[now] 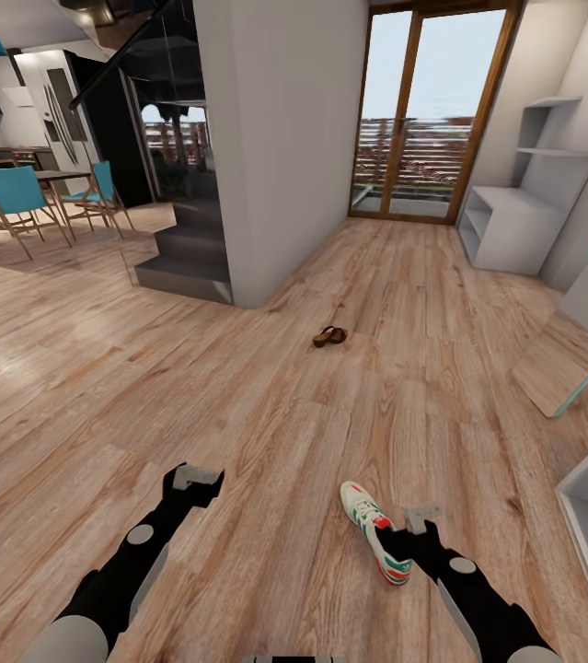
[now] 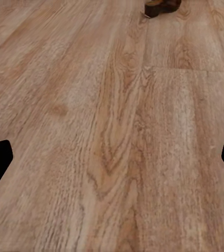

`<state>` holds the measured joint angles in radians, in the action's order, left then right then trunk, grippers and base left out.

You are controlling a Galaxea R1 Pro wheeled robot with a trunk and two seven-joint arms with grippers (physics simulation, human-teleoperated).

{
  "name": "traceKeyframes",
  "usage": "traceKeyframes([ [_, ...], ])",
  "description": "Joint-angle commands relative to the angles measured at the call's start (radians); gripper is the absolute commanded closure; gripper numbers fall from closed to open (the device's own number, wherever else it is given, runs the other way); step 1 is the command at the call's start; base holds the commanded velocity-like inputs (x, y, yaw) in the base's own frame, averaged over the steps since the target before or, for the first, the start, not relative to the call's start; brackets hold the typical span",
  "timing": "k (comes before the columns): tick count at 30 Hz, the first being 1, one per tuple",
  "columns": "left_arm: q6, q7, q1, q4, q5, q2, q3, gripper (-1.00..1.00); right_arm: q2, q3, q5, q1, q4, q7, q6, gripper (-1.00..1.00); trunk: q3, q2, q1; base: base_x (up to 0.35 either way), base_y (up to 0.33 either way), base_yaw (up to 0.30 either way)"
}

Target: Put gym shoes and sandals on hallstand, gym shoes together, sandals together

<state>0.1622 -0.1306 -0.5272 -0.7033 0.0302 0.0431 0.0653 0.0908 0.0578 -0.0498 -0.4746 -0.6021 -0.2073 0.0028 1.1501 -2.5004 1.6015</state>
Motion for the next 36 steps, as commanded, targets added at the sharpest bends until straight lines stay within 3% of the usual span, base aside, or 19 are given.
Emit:
traceKeyframes([
  [1, -0.001, 0.0, -0.005, -0.002, 0.003, -0.001, 0.002, -1.0, 0.0, 0.002, -0.005, -0.001, -0.001, 0.0, 0.001, -1.0, 0.001, 0.0, 0.0, 0.0, 0.0, 0.0],
  [3, -0.006, 0.0, -0.016, -0.011, 0.002, -0.002, 0.002, -1.0, 0.0, 0.002, -0.005, -0.002, -0.001, 0.002, 0.001, -1.0, 0.001, 0.0, 0.0, 0.0, 0.0, 0.0],
  [4, -0.042, -0.013, -0.082, -0.05, 0.001, -0.007, 0.001, -1.0, 0.0, 0.002, -0.005, -0.009, 0.0, 0.033, 0.002, -1.0, 0.001, 0.0, 0.0, 0.0, 0.0, 0.0],
  [7, -0.088, -0.036, -0.104, -0.063, 0.002, -0.008, 0.001, -1.0, 0.0, 0.002, -0.005, -0.012, -0.001, 0.059, 0.001, -1.0, 0.001, 0.0, 0.0, 0.0, 0.0, 0.0],
  [17, -0.127, -0.067, -0.112, -0.069, 0.003, -0.008, 0.003, -1.0, 0.0, 0.004, -0.005, -0.015, 0.0, 0.075, -0.001, -1.0, 0.001, 0.0, 0.0, 0.0, 0.0, 0.0],
  [26, -0.126, -0.07, -0.112, -0.062, 0.002, -0.005, 0.031, -1.0, 0.001, 0.007, -0.005, -0.015, 0.001, 0.072, -0.001, -1.0, 0.001, 0.0, 0.0, 0.0, 0.0, 0.0],
  [36, -0.125, -0.072, -0.114, -0.068, 0.001, -0.008, 0.04, -1.0, 0.001, 0.007, -0.007, -0.015, -0.001, 0.075, -0.001, -1.0, 0.042, -0.003, 0.004, 0.0, 0.0, 0.033],
])
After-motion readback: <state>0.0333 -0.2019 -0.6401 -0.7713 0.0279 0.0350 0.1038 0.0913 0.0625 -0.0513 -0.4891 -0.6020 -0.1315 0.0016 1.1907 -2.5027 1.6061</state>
